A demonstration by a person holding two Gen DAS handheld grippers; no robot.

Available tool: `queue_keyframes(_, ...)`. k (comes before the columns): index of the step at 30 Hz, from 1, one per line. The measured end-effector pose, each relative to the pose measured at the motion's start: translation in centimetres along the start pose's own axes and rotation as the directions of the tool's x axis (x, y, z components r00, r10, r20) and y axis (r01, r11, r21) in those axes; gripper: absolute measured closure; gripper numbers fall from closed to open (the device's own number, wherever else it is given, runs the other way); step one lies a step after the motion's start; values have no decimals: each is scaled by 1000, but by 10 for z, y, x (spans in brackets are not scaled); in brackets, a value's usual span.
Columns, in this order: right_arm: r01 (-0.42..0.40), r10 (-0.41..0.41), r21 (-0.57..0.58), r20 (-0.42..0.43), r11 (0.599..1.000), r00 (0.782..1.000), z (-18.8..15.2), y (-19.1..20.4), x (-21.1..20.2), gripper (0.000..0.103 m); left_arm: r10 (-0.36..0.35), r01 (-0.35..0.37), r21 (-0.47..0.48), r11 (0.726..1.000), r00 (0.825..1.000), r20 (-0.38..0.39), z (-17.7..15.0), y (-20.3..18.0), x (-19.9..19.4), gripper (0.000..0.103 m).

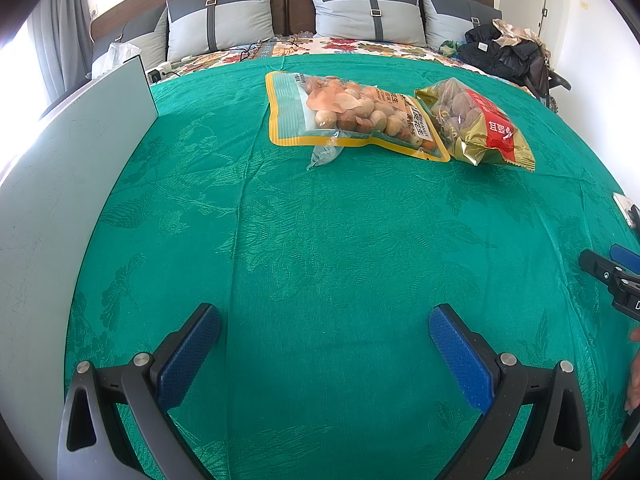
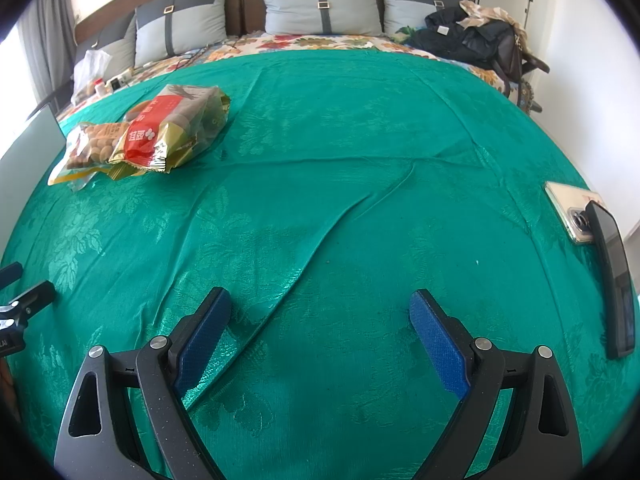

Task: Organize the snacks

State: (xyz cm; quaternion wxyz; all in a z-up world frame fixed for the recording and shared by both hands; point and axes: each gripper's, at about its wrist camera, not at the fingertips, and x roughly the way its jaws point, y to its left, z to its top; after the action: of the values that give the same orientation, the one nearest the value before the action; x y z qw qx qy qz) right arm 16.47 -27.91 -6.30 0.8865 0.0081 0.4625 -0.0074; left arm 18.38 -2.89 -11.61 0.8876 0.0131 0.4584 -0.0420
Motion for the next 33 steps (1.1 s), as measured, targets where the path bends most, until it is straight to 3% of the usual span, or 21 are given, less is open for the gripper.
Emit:
queue_keyframes(18,0,0,0,0,1000,1000,0,0,0,10,5,-5,3,1000,1000,0,0,-1,-1,0)
queue_keyframes(21,0,0,1,0,1000,1000,0,0,0,10,-47,55,82,995,994,-98,11,-3,3,0)
queue_keyframes(23,1,-1,0,0,1000,1000,0,0,0,10,-51,86,215,973,985,-165,29,-12,6,1)
queue_keyframes(28,1,-1,2,0,1000,1000,1,-1,0,10,-29,90,479,873,990,-135,95,-42,-7,1)
queue_keyframes(33,1,-1,2,0,1000,1000,1,-2,0,9,124,-9,606,795,981,-147,141,-69,27,1)
